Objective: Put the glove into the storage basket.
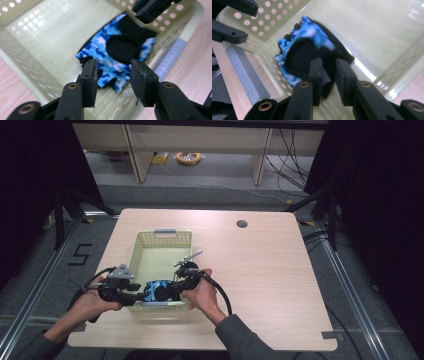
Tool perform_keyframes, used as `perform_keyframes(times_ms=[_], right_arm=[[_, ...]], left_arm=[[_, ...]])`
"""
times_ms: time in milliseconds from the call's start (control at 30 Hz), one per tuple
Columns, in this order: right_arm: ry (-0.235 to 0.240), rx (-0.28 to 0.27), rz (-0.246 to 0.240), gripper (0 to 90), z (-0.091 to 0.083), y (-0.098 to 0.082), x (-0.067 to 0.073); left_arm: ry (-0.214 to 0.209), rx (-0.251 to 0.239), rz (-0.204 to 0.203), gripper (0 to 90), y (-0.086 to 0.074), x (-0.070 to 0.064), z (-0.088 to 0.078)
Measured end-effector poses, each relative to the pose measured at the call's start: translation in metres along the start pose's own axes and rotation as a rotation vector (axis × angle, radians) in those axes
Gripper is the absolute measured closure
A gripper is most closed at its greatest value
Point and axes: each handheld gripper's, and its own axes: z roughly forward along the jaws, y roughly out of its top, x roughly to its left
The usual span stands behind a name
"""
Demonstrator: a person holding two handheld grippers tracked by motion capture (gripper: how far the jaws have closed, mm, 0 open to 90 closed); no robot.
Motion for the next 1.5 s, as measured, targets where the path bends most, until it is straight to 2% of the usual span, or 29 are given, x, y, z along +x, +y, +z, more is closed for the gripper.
perform_keyframes(times_ms=[33,67,133,167,200,233,267,300,333,400,500,533,567,600,633,667,700,833,867,933,1033,1067,1100,1200,1233,1367,1400,1433,1500], right_arm=[[-0.017,-0.003,-0.015,73.9,-0.001,0.001,-0.001],[-0.025,-0.026,-0.056,73.1,-0.003,0.002,-0.001],[-0.047,-0.025,-0.046,71.4,-0.007,0.004,0.0],[-0.025,-0.047,-0.059,70.7,-0.009,0.004,-0.001],[-0.037,-0.075,-0.086,69.6,-0.011,0.005,-0.002],[-0.04,-0.075,-0.087,68.4,-0.014,0.006,-0.002],[-0.032,-0.079,-0.073,67.3,-0.016,0.006,-0.001],[-0.032,-0.093,-0.077,66.8,-0.018,0.006,-0.002],[-0.028,-0.098,-0.078,65.5,-0.02,0.005,-0.003],[-0.023,-0.109,-0.073,61.3,-0.024,0.004,-0.003],[-0.015,-0.137,-0.071,56.8,-0.031,0.001,-0.005],[-0.009,-0.167,-0.081,55.1,-0.032,0.0,-0.005],[-0.013,-0.164,-0.073,53.4,-0.037,-0.002,-0.004],[-0.018,-0.189,-0.07,51.9,-0.039,-0.003,-0.003],[-0.023,-0.156,-0.044,51.5,-0.044,-0.005,-0.001],[-0.014,-0.194,-0.09,50.7,-0.045,-0.006,-0.004],[-0.016,-0.205,-0.088,49.8,-0.048,-0.008,-0.004],[-0.021,-0.232,-0.082,48.1,-0.06,-0.016,-0.007],[-0.021,-0.238,-0.084,47.1,-0.063,-0.019,-0.008],[-0.013,-0.236,-0.074,45.1,-0.069,-0.023,-0.011],[-0.008,-0.256,-0.052,43.4,-0.078,-0.031,-0.016],[-0.012,-0.266,-0.057,42.7,-0.08,-0.034,-0.018],[-0.005,-0.277,-0.067,42.3,-0.083,-0.037,-0.02],[-0.01,-0.291,-0.046,41.1,-0.092,-0.046,-0.024],[-0.011,-0.3,-0.056,40.7,-0.094,-0.049,-0.026],[-0.007,-0.317,-0.035,38.7,-0.104,-0.06,-0.031],[-0.027,-0.317,-0.02,38.1,-0.107,-0.064,-0.03],[-0.017,-0.33,-0.042,37.6,-0.108,-0.066,-0.033],[-0.024,-0.336,-0.027,37.0,-0.113,-0.073,-0.035]], left_arm=[[-0.002,-0.004,0.013,55.2,0.001,-0.001,-0.001],[0.0,-0.018,0.01,54.7,0.002,-0.003,-0.001],[-0.002,-0.011,0.025,53.3,0.004,-0.004,-0.004],[-0.006,-0.019,0.018,52.8,0.004,-0.006,-0.005],[-0.003,-0.025,0.027,51.6,0.005,-0.007,-0.006],[-0.002,-0.027,0.022,50.3,0.006,-0.009,-0.007],[-0.002,-0.029,0.023,48.6,0.007,-0.01,-0.008],[-0.004,-0.034,0.005,46.5,0.007,-0.012,-0.008],[0.004,-0.039,0.018,44.3,0.008,-0.013,-0.009],[-0.004,-0.043,-0.002,39.4,0.009,-0.017,-0.01],[-0.005,-0.061,-0.003,35.9,0.01,-0.022,-0.012],[-0.014,-0.072,-0.025,35.1,0.01,-0.026,-0.012],[-0.017,-0.073,-0.008,34.7,0.011,-0.027,-0.014],[-0.021,-0.081,-0.005,34.0,0.012,-0.028,-0.015],[-0.026,-0.086,-0.014,33.3,0.012,-0.03,-0.015],[-0.032,-0.094,-0.02,32.7,0.012,-0.031,-0.016],[-0.038,-0.106,-0.037,32.4,0.012,-0.033,-0.016],[-0.063,-0.146,-0.059,30.5,0.013,-0.04,-0.018],[-0.075,-0.149,-0.053,30.1,0.013,-0.041,-0.018],[-0.082,-0.176,-0.081,29.6,0.012,-0.046,-0.016],[-0.099,-0.173,-0.07,28.7,0.011,-0.051,-0.013],[-0.099,-0.19,-0.084,28.5,0.011,-0.055,-0.011],[-0.108,-0.172,-0.068,28.3,0.01,-0.056,-0.011],[-0.128,-0.195,-0.085,27.9,0.009,-0.065,-0.006],[-0.134,-0.194,-0.087,27.8,0.009,-0.067,-0.005],[-0.16,-0.207,-0.076,27.4,0.008,-0.076,-0.002],[-0.163,-0.217,-0.093,27.3,0.008,-0.079,-0.001],[-0.172,-0.216,-0.086,27.2,0.007,-0.08,0.0],[-0.179,-0.231,-0.09,27.0,0.006,-0.084,0.002]])
